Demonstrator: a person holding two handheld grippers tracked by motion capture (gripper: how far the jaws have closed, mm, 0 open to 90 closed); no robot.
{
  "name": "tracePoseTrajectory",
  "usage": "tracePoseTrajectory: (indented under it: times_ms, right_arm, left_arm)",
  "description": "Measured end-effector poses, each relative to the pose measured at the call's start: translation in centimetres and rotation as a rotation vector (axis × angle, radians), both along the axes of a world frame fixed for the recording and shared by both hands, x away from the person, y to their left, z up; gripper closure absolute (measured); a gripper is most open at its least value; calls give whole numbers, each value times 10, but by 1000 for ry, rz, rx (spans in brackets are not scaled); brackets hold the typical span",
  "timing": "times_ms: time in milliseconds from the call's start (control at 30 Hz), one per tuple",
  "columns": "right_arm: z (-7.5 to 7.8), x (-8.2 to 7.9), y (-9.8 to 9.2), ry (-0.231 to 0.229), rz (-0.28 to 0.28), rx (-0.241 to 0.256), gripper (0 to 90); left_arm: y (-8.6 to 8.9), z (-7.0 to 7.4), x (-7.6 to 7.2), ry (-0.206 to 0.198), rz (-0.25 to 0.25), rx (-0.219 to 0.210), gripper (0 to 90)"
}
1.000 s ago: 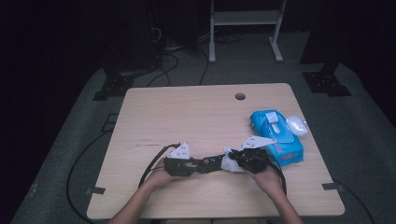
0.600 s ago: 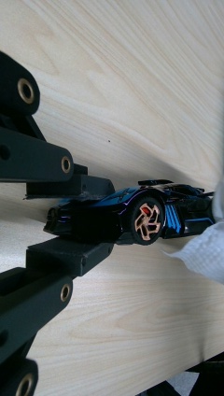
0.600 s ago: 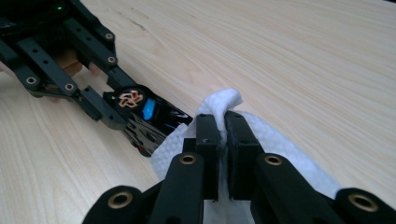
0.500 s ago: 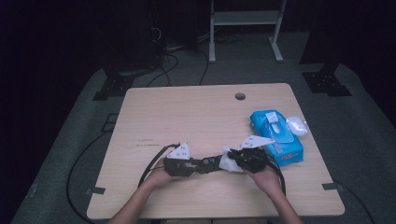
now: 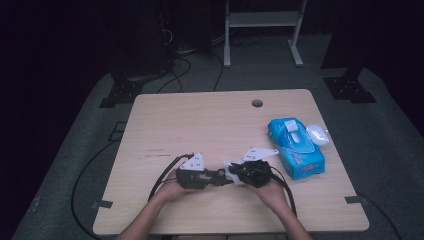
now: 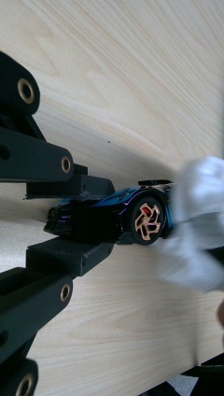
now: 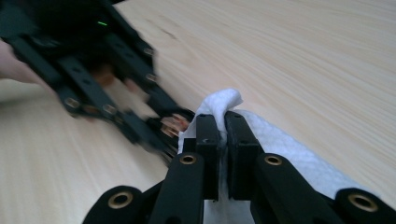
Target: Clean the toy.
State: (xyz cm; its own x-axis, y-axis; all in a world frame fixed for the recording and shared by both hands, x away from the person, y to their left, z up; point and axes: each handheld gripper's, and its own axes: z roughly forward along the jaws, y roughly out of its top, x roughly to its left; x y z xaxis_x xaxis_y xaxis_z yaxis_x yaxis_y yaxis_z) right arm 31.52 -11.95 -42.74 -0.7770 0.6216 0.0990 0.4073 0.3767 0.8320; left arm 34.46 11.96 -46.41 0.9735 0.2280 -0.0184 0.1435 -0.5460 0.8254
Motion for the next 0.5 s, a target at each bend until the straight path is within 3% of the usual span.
tracePoseTrajectory:
  times_ms: [200, 300, 433, 500]
  right_arm:
    - [1, -2, 30, -5, 68, -15, 847]
    - [0, 1, 20, -4, 43, -22, 847]
    - [-1, 3, -6, -7, -26, -33, 847]
    - [-2, 4, -22, -1, -58, -10, 847]
  left_arm:
    - [1, 1, 0, -7, -6, 8, 722]
    - [2, 0, 0, -3, -3, 4, 722]
    - [3, 0, 1, -7, -6, 7, 723]
    - [3, 1, 0, -8, -5, 8, 723]
